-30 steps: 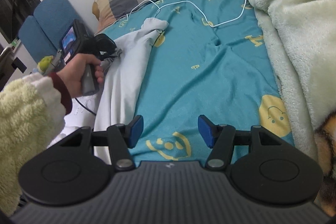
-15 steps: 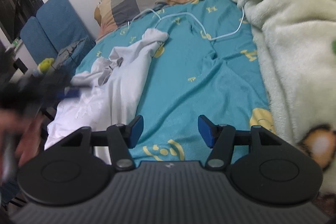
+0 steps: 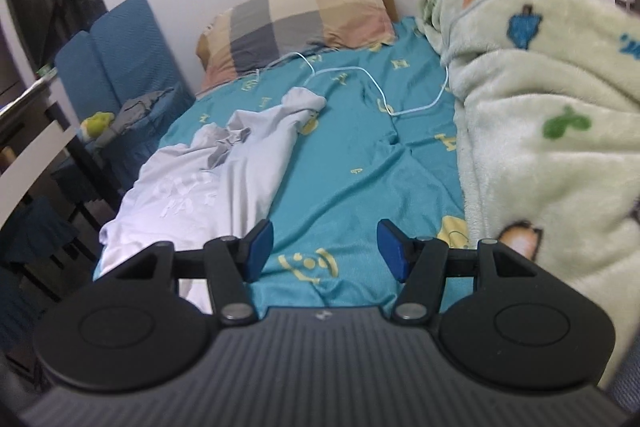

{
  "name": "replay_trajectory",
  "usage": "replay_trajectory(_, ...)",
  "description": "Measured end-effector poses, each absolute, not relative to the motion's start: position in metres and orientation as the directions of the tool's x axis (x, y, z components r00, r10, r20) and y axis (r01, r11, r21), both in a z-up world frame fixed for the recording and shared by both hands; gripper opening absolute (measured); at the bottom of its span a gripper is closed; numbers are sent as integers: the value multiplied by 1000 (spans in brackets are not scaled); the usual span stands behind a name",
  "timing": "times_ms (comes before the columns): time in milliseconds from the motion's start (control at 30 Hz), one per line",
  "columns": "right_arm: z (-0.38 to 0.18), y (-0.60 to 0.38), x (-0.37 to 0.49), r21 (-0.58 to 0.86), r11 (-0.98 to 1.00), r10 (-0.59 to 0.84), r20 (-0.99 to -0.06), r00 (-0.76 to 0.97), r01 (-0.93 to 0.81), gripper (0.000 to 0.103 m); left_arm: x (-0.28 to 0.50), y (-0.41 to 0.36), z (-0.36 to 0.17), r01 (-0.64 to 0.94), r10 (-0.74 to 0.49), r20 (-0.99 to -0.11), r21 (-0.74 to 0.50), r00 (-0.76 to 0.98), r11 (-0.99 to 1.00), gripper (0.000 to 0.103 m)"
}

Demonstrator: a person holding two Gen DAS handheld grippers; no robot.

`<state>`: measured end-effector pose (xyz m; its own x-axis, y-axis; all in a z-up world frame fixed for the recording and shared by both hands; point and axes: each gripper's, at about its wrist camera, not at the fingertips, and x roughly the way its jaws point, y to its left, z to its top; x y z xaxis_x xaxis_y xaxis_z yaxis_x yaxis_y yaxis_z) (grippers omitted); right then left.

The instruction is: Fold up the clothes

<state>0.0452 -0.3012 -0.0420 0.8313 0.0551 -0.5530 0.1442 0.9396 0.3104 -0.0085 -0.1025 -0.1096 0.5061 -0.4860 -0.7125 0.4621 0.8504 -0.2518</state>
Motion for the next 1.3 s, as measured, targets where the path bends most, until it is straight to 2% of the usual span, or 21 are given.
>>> replay_trajectory(167, -45, -307, 35, 328, 928, 41, -560, 828, 176, 60, -23, -118, -134, 487, -405, -778, -147, 480, 861, 25)
replay_trajectory(233, -49, -308, 38, 323, 927, 31, -574, 818, 191, 60, -23, -117, -141, 476, -386, -798, -144, 463, 868, 26)
replay_trajectory(300, -52, -308, 41, 318, 927, 25, -585, 811, 201, 60, -21, -119, -143, 483, -384, -806, -142, 450, 864, 30)
replay_trajectory(367, -55, -308, 43, 313, 928, 24, -594, 804, 204, 60, -18, -120, -145, 490, -382, -814, -141, 437, 860, 41)
replay_trajectory(433, -58, -306, 44, 311, 929, 28, -598, 801, 200, 60, -17, -124, -147, 501, -369, -820, -118, 438, 857, 43)
replay_trajectory(500, -59, -304, 46, 307, 931, 30, -604, 796, 198, 60, -16, -125, -148, 498, -357, -821, -104, 445, 861, 41)
replay_trajectory(533, -60, -303, 46, 305, 932, 30, -607, 794, 197, 60, -15, -126, -148, 495, -351, -822, -98, 449, 863, 35)
replay_trajectory(567, -61, -302, 47, 300, 933, 29, -610, 792, 198, 60, -14, -124, -148, 485, -339, -822, -88, 458, 870, 20)
replay_trajectory(667, -63, -300, 49, 291, 936, 25, -618, 786, 199, 60, -9, -117, -149, 464, -357, -824, -131, 441, 876, 4)
replay_trajectory(800, -67, -297, 52, 282, 938, 24, -632, 774, 202, 60, -10, -110, -140, 474, -407, -799, -176, 443, 863, 2)
replay_trajectory(933, -70, -300, 52, 291, 932, 22, -641, 767, 216, 60, -19, -94, -108, 506, -487, -750, -237, 447, 829, 2)
replay_trajectory(1067, -70, -304, 51, 315, 921, 29, -641, 767, 228, 60, -21, -52, -65, 469, -571, -681, -360, 459, 807, 2)
replay_trajectory(1167, -71, -299, 53, 319, 924, 47, -642, 766, 211, 60, -14, -7, -49, 394, -568, -674, -415, 472, 820, 2)
replay_trajectory(1300, -75, -287, 59, 339, 925, 101, -653, 751, 170, 60, 9, 54, -58, 183, -412, -787, -370, 459, 911, 2)
